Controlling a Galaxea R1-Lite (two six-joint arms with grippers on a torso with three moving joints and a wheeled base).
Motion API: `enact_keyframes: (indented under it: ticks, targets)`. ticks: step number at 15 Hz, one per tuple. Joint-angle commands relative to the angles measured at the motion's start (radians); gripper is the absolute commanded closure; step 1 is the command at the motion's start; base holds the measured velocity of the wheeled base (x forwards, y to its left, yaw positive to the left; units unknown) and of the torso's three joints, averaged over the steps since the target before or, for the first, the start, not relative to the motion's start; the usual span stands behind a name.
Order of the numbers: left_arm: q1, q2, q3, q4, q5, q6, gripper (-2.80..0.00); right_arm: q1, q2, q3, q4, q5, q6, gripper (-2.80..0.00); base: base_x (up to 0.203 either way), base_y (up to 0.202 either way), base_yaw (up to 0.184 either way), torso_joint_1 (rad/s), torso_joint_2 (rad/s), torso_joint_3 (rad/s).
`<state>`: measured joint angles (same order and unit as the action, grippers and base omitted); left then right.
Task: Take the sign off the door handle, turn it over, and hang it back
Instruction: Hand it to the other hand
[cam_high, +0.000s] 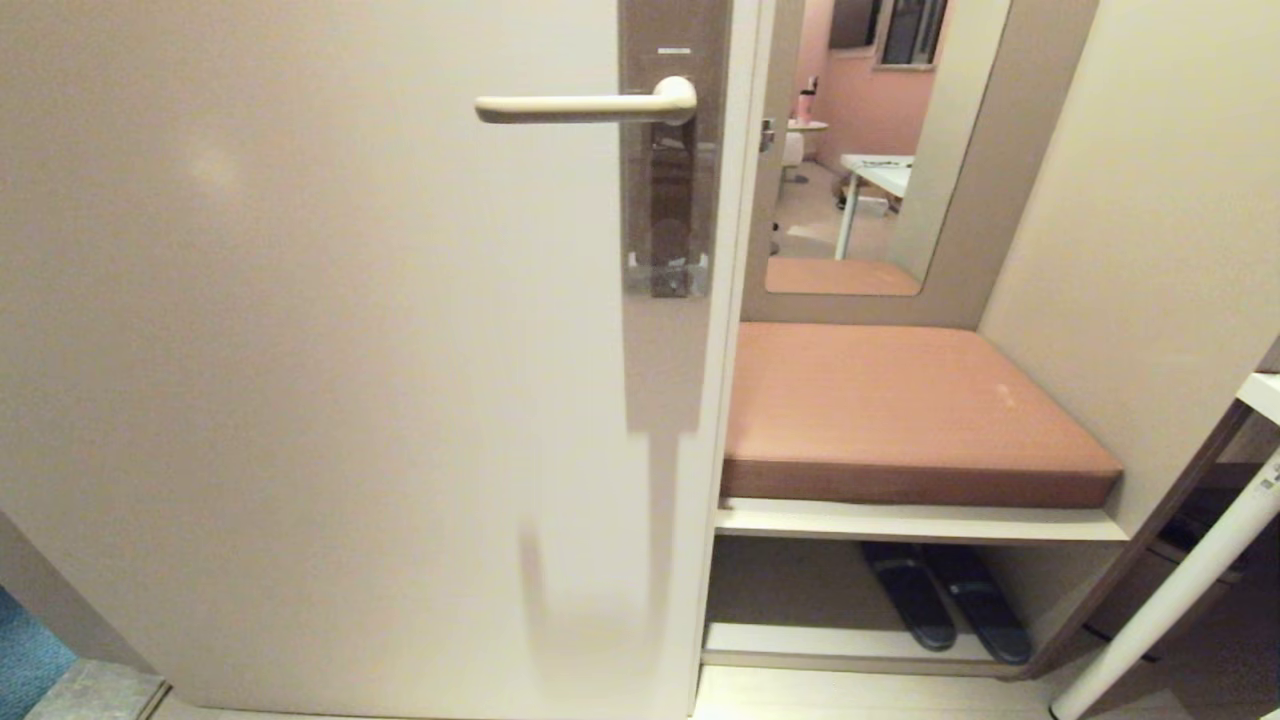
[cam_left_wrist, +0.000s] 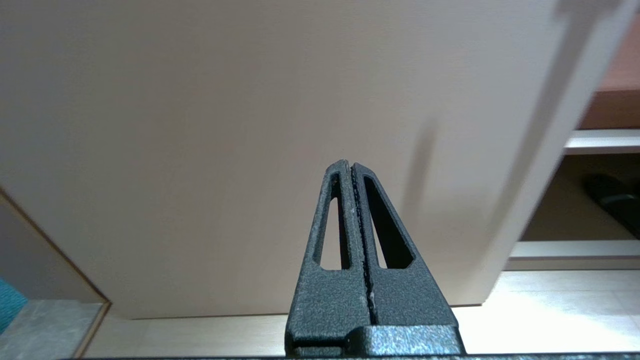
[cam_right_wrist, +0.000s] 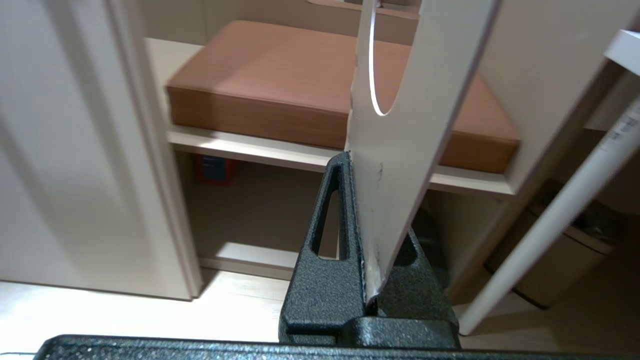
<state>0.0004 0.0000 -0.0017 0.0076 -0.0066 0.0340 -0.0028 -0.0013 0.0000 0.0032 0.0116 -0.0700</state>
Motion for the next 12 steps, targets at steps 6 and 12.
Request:
enact_keyframes:
  ticks: [6,12]
  targets:
    - [0.0,0.0,0.0,-0.001,0.0,0.001,0.0,0.0,0.001,0.0,0.0,0.001,-0.001,0.0,0.0,-0.195,0.001,0.0,0.0,0.003]
    - [0.0,0.0,0.0,0.0,0.0,-0.003,0.0,0.0,0.001,0.0,0.0,0.001,-0.001,0.0,0.0,-0.13,0.001,0.003,0.0,0.002]
